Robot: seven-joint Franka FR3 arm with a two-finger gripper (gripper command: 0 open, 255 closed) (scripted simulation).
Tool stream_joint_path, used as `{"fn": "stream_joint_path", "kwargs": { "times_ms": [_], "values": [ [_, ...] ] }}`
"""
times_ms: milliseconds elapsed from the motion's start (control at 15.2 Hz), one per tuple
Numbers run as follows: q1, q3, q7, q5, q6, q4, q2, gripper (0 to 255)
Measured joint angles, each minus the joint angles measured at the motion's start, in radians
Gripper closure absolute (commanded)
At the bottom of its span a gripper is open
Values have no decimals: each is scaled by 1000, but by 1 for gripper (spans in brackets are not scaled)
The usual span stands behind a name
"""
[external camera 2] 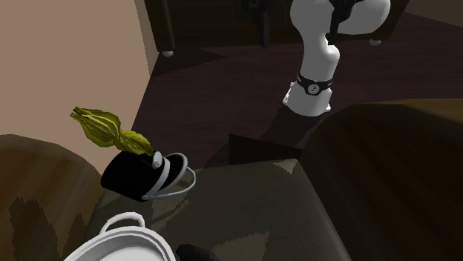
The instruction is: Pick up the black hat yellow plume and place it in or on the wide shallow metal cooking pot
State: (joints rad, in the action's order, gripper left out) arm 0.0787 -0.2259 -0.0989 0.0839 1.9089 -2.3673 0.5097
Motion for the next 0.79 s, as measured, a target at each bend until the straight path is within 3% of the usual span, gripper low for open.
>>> {"fn": "stream_joint_path", "kwargs": {
  "times_ms": [396, 792],
  "values": [
    [31, -103, -52, 57, 109, 75, -178, 0],
    [57, -202, -129, 169, 183, 175, -368, 0]
  ]
}}
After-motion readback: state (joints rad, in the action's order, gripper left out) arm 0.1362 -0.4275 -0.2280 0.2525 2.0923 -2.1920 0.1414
